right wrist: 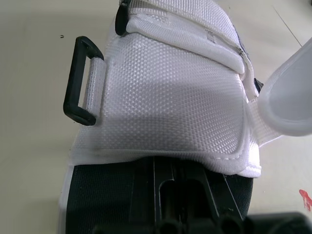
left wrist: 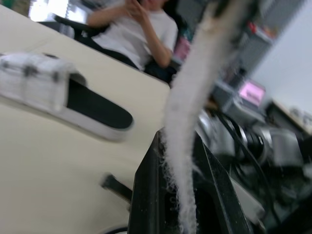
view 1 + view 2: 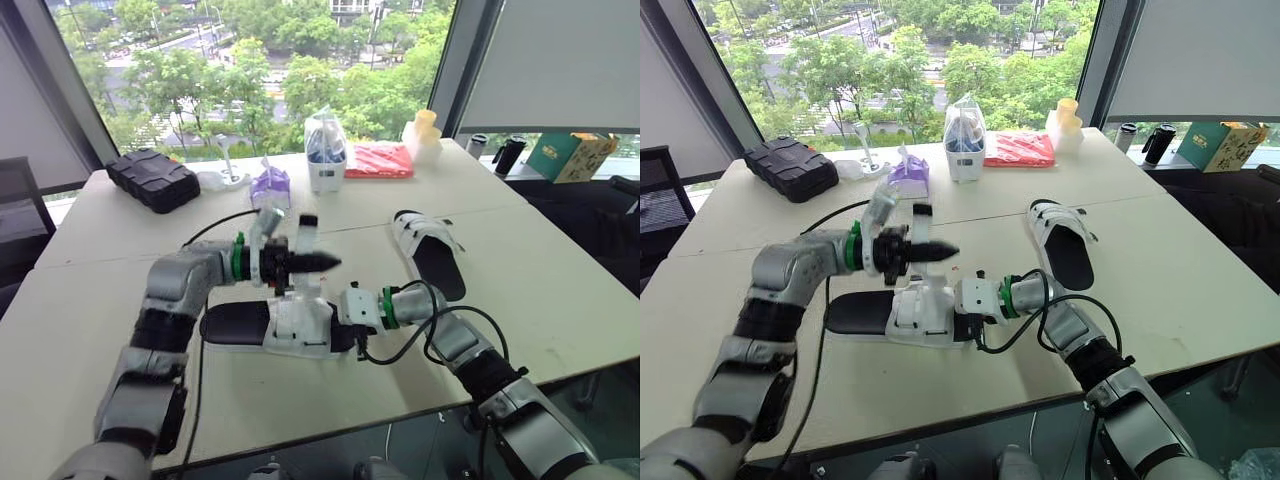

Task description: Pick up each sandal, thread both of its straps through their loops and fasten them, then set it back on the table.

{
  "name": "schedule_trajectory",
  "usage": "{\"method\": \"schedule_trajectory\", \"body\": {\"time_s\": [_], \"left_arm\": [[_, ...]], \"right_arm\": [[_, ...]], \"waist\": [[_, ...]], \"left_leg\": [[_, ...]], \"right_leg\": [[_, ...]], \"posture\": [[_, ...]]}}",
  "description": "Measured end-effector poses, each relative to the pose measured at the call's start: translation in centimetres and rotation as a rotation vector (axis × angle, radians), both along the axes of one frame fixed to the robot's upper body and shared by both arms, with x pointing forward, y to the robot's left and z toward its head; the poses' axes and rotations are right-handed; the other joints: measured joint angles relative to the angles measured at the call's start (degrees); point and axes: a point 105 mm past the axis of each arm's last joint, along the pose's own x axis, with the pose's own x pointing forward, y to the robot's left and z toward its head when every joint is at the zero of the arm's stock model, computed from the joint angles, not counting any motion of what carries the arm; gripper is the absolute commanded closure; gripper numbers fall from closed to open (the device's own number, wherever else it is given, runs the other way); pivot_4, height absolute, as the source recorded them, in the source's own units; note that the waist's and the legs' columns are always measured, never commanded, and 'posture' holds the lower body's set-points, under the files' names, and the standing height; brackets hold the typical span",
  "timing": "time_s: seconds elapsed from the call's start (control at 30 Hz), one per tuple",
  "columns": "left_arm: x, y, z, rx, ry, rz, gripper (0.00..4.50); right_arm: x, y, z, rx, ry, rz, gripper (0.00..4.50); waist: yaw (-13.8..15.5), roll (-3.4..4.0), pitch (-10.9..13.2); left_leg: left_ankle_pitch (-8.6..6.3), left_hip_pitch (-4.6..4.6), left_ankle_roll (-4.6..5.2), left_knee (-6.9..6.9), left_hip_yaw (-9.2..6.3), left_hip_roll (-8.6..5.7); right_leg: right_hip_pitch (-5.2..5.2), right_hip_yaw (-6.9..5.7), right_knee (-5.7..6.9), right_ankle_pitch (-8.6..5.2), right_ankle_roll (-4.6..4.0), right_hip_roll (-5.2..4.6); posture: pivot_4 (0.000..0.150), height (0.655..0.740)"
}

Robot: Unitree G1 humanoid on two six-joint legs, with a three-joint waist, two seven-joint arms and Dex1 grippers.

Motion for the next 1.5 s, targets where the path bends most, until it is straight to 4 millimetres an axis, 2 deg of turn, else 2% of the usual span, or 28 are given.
{"method": "schedule_trajectory", "body": {"time_s": [0.07, 0.2, 0.37, 0.53, 0.67, 0.77, 0.87, 1.0, 1.2, 1.3, 1.37, 1.5], "left_arm": [[-1.5, -0.3, -0.5, 0.054, -0.098, -0.063, 4.49], [-3.3, -0.4, -1.1, 0.124, -0.293, -0.122, 4.49], [-3.9, -0.5, -1.0, 0.127, -0.465, -0.146, 4.49], [-6.1, 0.3, -3.1, 0.185, -0.714, -0.305, 4.49], [-7.4, 0.0, -3.6, 0.172, -0.850, -0.416, 4.49], [-8.1, -0.5, -4.3, 0.166, -0.920, -0.489, 3.59], [-8.3, -1.1, -5.0, 0.167, -1.005, -0.523, 2.07], [-7.5, -1.4, -5.0, 0.172, -1.170, -0.522, 0.05], [-5.9, -1.1, -3.0, 0.187, -1.340, -0.477, 0.05], [-5.1, 0.1, -1.8, 0.245, -1.392, -0.458, 0.05], [-4.8, 1.0, -1.8, 0.279, -1.405, -0.459, 0.05], [-4.1, 4.1, -1.8, 0.399, -1.401, -0.442, 0.05]], "right_arm": [[-0.1, 0.0, -0.1, -0.002, 0.003, 0.002, 4.50], [-0.2, 0.0, 0.0, -0.003, 0.004, 0.012, 4.50], [-0.3, 0.1, 0.0, -0.007, 0.006, 0.023, 4.50], [-0.3, 0.1, 0.2, -0.014, 0.000, 0.044, 4.50], [-0.4, 0.4, 0.6, -0.017, -0.014, 0.070, 4.50], [-0.1, 0.3, 0.2, -0.024, 0.003, 0.059, 4.50], [0.0, 0.2, 0.2, -0.025, 0.008, 0.057, 4.50], [0.1, 0.2, 0.1, -0.026, 0.011, 0.054, 4.50], [0.1, 0.3, 0.1, -0.021, 0.001, 0.062, 4.50], [0.2, 0.3, 0.1, -0.020, -0.002, 0.066, 4.50], [0.2, 0.4, 0.1, -0.020, -0.004, 0.068, 4.50], [0.4, 0.5, 0.1, -0.018, -0.005, 0.071, 4.50]], "waist": [[0.09, 0.00, 0.00], [0.11, 0.02, 0.01], [0.20, 0.02, 0.01], [0.21, 0.03, 0.01], [0.33, 0.04, 0.00], [0.36, 0.07, -0.01], [0.43, 0.11, -0.01], [0.47, 0.12, -0.02], [0.38, 0.12, -0.02], [0.32, 0.13, -0.02], [0.28, 0.15, -0.03], [0.16, 0.16, -0.02]], "left_leg": [[0.00, 0.00, 0.00, 0.00, -0.01, 0.01], [0.00, -0.04, 0.02, -0.09, 0.01, 0.01], [0.00, -0.29, 0.03, -0.09, 0.00, 0.01], [-0.02, -0.44, 0.05, -0.09, 0.02, 0.01], [-0.03, -0.54, 0.08, 0.01, 0.01, 0.01], [-0.03, -0.55, 0.09, 0.01, 0.01, 0.01], [-0.03, -0.57, 0.10, 0.08, 0.00, 0.00], [-0.02, -0.55, 0.11, 0.17, 0.00, 0.00], [-0.02, -0.55, 0.12, 0.16, 0.00, 0.00], [-0.02, -0.52, 0.12, 0.14, -0.01, 0.01], [-0.02, -0.50, 0.12, 0.15, 0.00, 0.00], [-0.02, -0.46, 0.13, 0.14, 0.00, 0.01]], "right_leg": [[0.02, 0.02, -0.06, -0.08, -0.14, -0.04], [-0.04, 0.01, -0.13, -0.10, -0.18, -0.09], [-0.26, -0.03, -0.14, -0.10, -0.18, -0.10], [-0.40, -0.05, -0.16, -0.10, -0.20, -0.12], [-0.42, -0.07, -0.18, -0.11, -0.22, -0.17], [-0.42, -0.09, -0.18, -0.11, -0.22, -0.16], [-0.41, -0.10, -0.17, -0.11, -0.22, -0.16], [-0.35, -0.11, -0.17, -0.10, -0.23, -0.15], [-0.37, -0.13, -0.14, -0.08, -0.21, 0.02], [-0.37, -0.14, -0.11, -0.05, -0.14, 0.06], [-0.36, -0.13, -0.11, -0.03, -0.11, 0.07], [-0.36, -0.13, -0.06, -0.07, -0.19, 0.09]], "posture": [[0.150, 0.7400], [0.150, 0.7400], [0.150, 0.7400], [0.150, 0.7400], [0.150, 0.7400], [0.150, 0.7400], [0.150, 0.7400], [0.150, 0.7400], [0.150, 0.7400], [0.150, 0.7400], [0.150, 0.7400], [0.150, 0.7400]]}}
